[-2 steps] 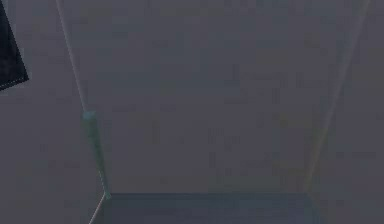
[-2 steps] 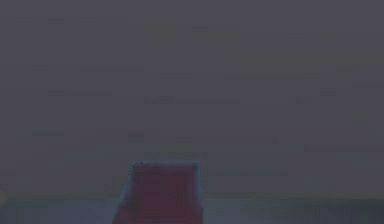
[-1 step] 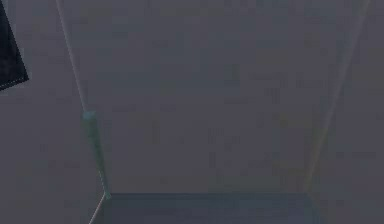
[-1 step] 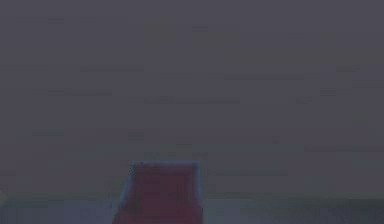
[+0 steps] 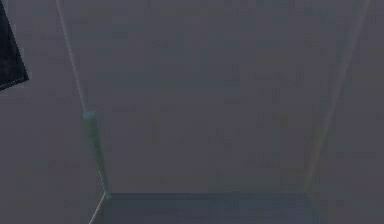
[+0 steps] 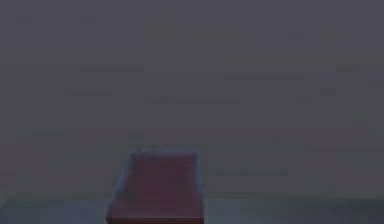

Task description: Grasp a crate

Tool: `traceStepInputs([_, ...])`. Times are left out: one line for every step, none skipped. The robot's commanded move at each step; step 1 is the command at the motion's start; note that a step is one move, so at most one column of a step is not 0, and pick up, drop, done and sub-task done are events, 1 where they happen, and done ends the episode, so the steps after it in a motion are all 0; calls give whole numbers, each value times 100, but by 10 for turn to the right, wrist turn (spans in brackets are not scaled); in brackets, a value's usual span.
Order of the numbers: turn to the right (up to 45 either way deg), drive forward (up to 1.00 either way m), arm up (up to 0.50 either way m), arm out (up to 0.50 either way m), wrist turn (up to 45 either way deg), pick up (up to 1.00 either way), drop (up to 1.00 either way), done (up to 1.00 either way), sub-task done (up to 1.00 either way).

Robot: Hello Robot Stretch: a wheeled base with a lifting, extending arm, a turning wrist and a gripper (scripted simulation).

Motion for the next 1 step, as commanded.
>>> traceStepInputs([0,0,0,0,0,0,0,100,0])
